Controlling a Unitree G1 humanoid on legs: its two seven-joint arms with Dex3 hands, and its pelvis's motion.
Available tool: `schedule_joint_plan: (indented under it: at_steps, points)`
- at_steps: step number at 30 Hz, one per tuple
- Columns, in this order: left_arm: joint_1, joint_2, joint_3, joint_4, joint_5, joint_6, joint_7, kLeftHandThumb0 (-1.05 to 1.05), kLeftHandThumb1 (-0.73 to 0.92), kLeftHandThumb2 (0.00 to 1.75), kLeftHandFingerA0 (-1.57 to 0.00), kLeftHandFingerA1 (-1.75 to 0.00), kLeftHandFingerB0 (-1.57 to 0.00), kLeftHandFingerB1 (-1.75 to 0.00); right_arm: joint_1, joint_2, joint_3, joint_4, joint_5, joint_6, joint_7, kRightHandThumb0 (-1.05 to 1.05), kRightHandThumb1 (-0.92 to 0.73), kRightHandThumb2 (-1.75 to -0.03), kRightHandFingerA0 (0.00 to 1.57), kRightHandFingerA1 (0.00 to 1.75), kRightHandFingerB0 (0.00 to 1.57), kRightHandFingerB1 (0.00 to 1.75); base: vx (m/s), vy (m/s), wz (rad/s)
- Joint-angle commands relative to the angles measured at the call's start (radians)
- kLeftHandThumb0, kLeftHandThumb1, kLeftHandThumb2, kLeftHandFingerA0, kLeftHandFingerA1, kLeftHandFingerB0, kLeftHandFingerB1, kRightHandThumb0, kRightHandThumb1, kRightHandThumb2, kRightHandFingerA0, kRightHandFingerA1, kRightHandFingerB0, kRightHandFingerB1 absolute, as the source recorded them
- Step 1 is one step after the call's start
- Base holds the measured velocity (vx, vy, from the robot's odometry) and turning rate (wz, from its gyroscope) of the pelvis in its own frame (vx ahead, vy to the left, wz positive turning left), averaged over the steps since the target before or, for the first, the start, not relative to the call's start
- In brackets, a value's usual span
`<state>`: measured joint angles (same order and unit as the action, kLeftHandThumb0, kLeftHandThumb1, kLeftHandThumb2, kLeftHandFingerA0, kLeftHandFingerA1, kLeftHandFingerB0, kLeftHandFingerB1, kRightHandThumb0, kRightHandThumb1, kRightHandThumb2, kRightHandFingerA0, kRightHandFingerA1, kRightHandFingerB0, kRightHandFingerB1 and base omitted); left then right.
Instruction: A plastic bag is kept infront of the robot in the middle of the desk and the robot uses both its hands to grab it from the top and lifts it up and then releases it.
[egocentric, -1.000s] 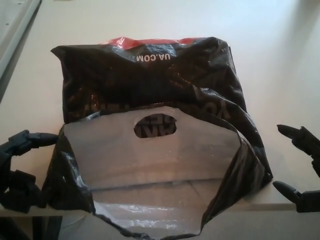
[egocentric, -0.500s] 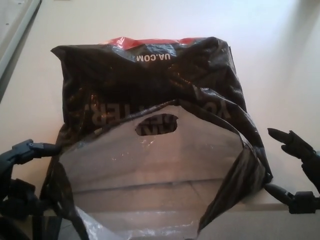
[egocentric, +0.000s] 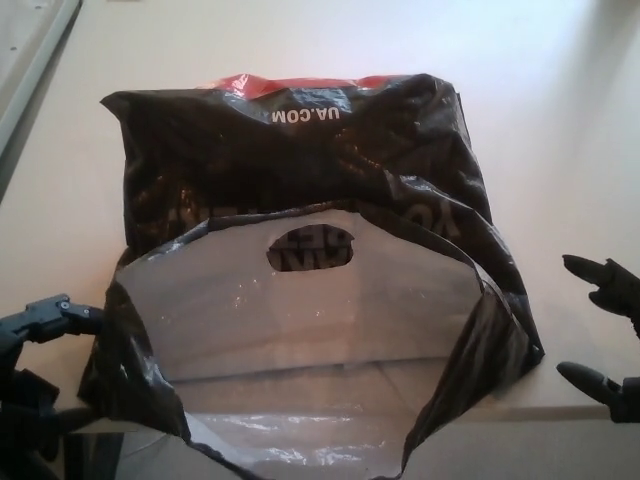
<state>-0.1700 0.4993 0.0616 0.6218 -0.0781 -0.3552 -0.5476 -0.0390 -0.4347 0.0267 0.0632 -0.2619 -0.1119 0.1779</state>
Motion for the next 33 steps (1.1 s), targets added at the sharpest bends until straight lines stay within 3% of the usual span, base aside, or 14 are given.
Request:
schedule_joint_plan:
  at_steps: [1, 2, 4, 5, 11, 13, 16, 17, 21, 23, 24, 25, 29, 33]
  points:
    - [0.019, -0.001, -0.003, -0.018, 0.018, 0.003, 0.009, -0.76, 0.36, 0.76, -0.70, -0.83, -0.42, -0.76, -0.002, -0.007, 0.008, -0.064, 0.030, 0.021, 0.056, -0.79, -0.66, -0.60, 0.19, 0.39, 0.09, 0.25, 0.00, 0.000, 0.00]
    - [0.020, -0.004, -0.006, -0.022, 0.025, 0.002, 0.017, -0.66, 0.30, 0.80, -0.83, -0.87, -0.37, -0.73, -0.001, -0.008, 0.016, -0.079, 0.021, 0.019, 0.059, -0.78, -0.53, -0.86, 0.13, 0.48, 0.06, 0.37, 0.00, 0.000, 0.00]
    - [0.021, -0.008, -0.008, -0.022, 0.025, 0.007, 0.021, -0.75, 0.36, 0.75, -0.71, -0.82, -0.42, -0.77, -0.004, -0.007, 0.034, -0.103, 0.009, 0.033, 0.070, -0.81, -0.53, -0.86, 0.11, 0.47, 0.06, 0.35, 0.00, 0.000, 0.00]
    - [0.009, -0.007, -0.009, -0.013, 0.022, 0.004, 0.013, -0.69, 0.35, 0.80, -0.85, -0.86, -0.37, -0.74, -0.008, -0.004, 0.040, -0.108, 0.000, 0.039, 0.067, -0.79, -0.67, -0.60, 0.19, 0.40, 0.08, 0.29, 0.00, 0.000, 0.00]
    - [-0.004, -0.011, 0.000, -0.020, 0.004, 0.040, 0.015, -0.74, 0.46, 0.55, -0.47, -0.96, -0.42, -0.82, -0.023, 0.002, 0.087, -0.104, -0.030, 0.031, 0.057, -0.79, -0.52, -0.85, 0.14, 0.49, 0.06, 0.37, 0.00, 0.000, 0.00]
    - [-0.003, -0.012, 0.003, -0.024, 0.000, 0.052, 0.014, -0.60, 0.29, 0.80, -0.58, -0.90, -0.33, -0.71, -0.024, 0.003, 0.095, -0.105, -0.038, 0.034, 0.053, -0.79, -0.52, -0.85, 0.13, 0.49, 0.06, 0.37, 0.00, 0.000, 0.00]
    - [-0.005, -0.010, 0.011, -0.017, -0.005, 0.045, 0.011, -0.74, 0.46, 0.54, -0.40, -0.98, -0.38, -0.82, -0.021, 0.005, 0.112, -0.098, -0.051, 0.020, 0.045, -0.81, -0.52, -0.85, 0.14, 0.50, 0.06, 0.37, 0.00, 0.000, 0.00]
    - [-0.006, -0.010, 0.011, -0.015, -0.004, 0.044, 0.010, -0.62, 0.30, 0.80, -0.53, -0.88, -0.30, -0.70, -0.021, 0.003, 0.114, -0.099, -0.054, 0.022, 0.046, -0.78, -0.65, -0.60, 0.19, 0.42, 0.07, 0.30, 0.00, 0.000, 0.00]
    - [-0.004, -0.012, 0.016, -0.009, -0.007, 0.041, 0.007, -0.61, 0.29, 0.80, -0.52, -0.87, -0.28, -0.69, -0.019, -0.008, 0.124, -0.081, -0.070, 0.018, 0.045, -0.77, -0.49, -0.90, 0.14, 0.51, 0.01, 0.38, 0.00, 0.000, 0.00]
    - [-0.004, -0.013, 0.017, -0.004, -0.008, 0.039, 0.006, -0.73, 0.46, 0.54, -0.41, -0.96, -0.39, -0.81, -0.018, -0.010, 0.124, -0.077, -0.072, 0.015, 0.044, -0.82, -0.52, -0.86, 0.13, 0.49, 0.05, 0.36, 0.00, 0.000, 0.00]
    - [-0.004, -0.013, 0.017, -0.003, -0.005, 0.042, 0.009, -0.77, 0.37, 0.75, -0.44, -0.87, -0.39, -0.76, -0.016, -0.010, 0.121, -0.069, -0.069, 0.008, 0.045, -0.79, -0.64, -0.61, 0.18, 0.44, 0.08, 0.28, 0.00, 0.000, 0.00]
    - [-0.005, -0.013, 0.016, 0.002, -0.002, 0.039, 0.010, -0.61, 0.29, 0.81, -0.49, -0.87, -0.27, -0.68, -0.015, -0.011, 0.119, -0.066, -0.068, 0.006, 0.045, -0.82, -0.53, -0.84, 0.12, 0.48, 0.05, 0.36, 0.00, 0.000, 0.00]
    - [-0.006, -0.010, 0.021, 0.006, -0.005, 0.031, 0.007, -0.76, 0.47, 0.54, -0.35, -0.98, -0.39, -0.79, -0.014, -0.012, 0.118, -0.049, -0.070, -0.006, 0.044, -0.81, -0.53, -0.83, 0.11, 0.48, 0.05, 0.35, 0.00, 0.000, 0.00]
    - [-0.002, -0.012, 0.027, -0.005, -0.014, 0.042, 0.005, -0.74, 0.36, 0.75, -0.63, -0.82, -0.47, -0.76, -0.024, 0.004, 0.120, -0.017, -0.055, -0.012, 0.047, -0.82, -0.52, -0.94, 0.11, 0.50, 0.02, 0.32, 0.00, 0.000, 0.00]
